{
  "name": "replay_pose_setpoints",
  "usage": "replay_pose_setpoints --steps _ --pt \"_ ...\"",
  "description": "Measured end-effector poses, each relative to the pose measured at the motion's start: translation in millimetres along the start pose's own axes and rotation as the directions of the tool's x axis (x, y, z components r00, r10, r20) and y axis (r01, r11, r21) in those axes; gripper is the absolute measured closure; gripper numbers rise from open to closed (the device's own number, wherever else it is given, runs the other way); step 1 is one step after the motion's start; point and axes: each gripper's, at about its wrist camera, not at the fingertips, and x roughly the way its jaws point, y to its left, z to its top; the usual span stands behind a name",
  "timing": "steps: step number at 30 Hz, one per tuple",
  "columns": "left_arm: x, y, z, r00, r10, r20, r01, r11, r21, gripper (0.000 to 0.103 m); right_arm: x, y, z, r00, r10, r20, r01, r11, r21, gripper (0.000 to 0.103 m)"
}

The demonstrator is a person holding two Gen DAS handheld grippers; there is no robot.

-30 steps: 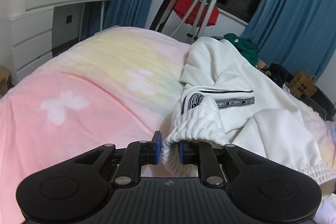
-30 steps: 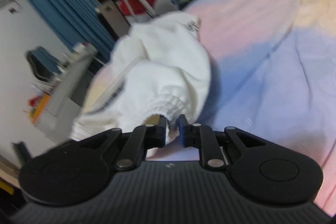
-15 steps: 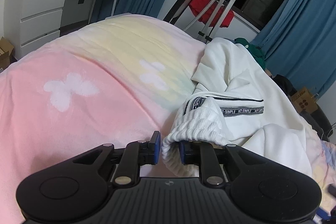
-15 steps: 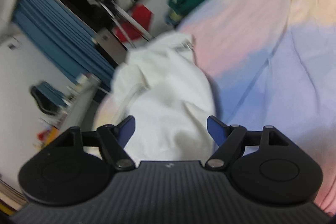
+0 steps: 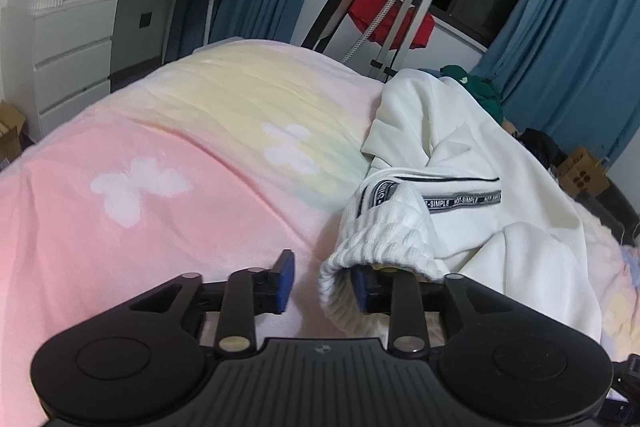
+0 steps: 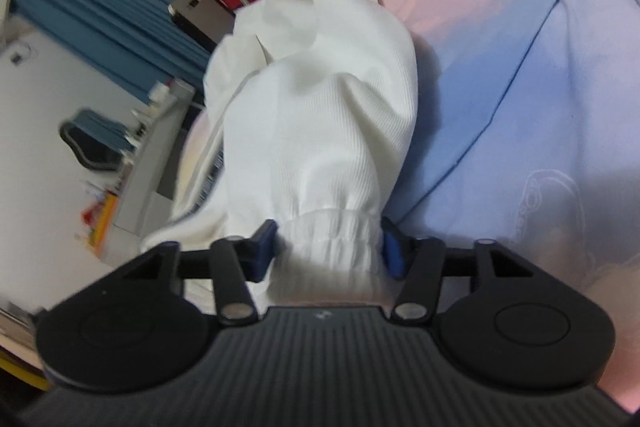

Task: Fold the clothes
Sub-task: 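Grasp a leg cuff with the right gripper while the left gripper holds the waistband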

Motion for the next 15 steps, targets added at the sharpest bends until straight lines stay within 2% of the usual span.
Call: replay_pose_setpoints --steps 2,6,8,10,13,15 --pt "-7.3 -2.0 -0.2 1.000 0.011 -0.007 -0.010 0.999 0.040 0.060 -3.8 0.4 0.2 1.000 -0.006 0.007 0.006 1.000 0.001 0.057" --pt "-31.4 -1.3 -2.0 1.000 -0.010 -0.007 0.010 0.996 0.091 0.036 -11.4 2.9 1.3 0.999 -0.013 0.038 0.013 1.000 0.009 0.059" --pt "-46.9 -1.4 -3.5 0.999 -0.021 0.027 0.018 0.993 0.113 0.025 -17.1 1.5 1.2 0.998 -0.025 0.050 0.024 0.999 0.023 0.059" --pt "-61.4 0.2 -4.5 0.995 -0.068 0.080 0.059 0.992 0.110 0.014 -19.9 1.7 0.8 0.997 -0.044 0.062 0.043 0.999 0.024 0.059" --pt "-67.2 -2.1 -2.1 0.983 -0.130 0.126 0.118 0.988 0.099 0.007 -20.5 2.3 0.4 0.996 -0.061 0.070 0.059 0.998 0.031 0.059" --pt "-63.8 -6.7 -0.3 0.978 -0.157 0.140 0.144 0.985 0.100 0.005 -20.7 2.0 -0.3 0.996 -0.056 0.069 0.055 0.998 0.028 0.059"
